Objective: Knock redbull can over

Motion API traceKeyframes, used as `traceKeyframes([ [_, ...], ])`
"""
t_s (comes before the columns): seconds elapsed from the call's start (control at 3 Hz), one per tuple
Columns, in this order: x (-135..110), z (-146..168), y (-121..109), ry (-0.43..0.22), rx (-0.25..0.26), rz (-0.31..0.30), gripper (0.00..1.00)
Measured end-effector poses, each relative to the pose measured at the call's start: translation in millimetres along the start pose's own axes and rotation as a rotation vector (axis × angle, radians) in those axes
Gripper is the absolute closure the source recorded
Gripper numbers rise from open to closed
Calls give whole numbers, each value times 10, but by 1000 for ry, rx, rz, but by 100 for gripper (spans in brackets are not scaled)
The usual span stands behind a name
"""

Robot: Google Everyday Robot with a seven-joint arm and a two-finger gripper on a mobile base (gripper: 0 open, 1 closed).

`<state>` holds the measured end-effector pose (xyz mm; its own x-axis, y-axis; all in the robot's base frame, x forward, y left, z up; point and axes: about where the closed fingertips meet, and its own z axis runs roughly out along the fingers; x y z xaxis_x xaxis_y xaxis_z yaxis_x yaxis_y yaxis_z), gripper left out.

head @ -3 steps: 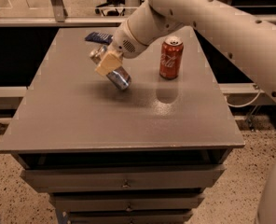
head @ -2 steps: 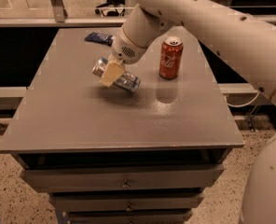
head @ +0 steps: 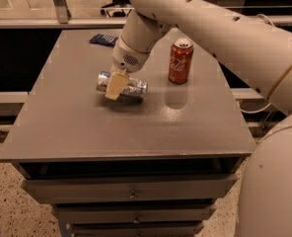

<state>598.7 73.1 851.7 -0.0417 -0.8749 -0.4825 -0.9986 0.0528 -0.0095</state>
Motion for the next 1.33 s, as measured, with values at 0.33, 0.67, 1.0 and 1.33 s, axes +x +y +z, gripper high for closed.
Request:
traceKeyframes([
  [0.33, -2, 46, 33, 17, -22, -23, 21],
  [0.67, 11, 79, 66, 35, -43, -44, 0],
  [1.0, 22, 73, 73, 34, -43, -44, 0],
  [1.33, 68, -19, 70, -29, -21, -14, 0],
])
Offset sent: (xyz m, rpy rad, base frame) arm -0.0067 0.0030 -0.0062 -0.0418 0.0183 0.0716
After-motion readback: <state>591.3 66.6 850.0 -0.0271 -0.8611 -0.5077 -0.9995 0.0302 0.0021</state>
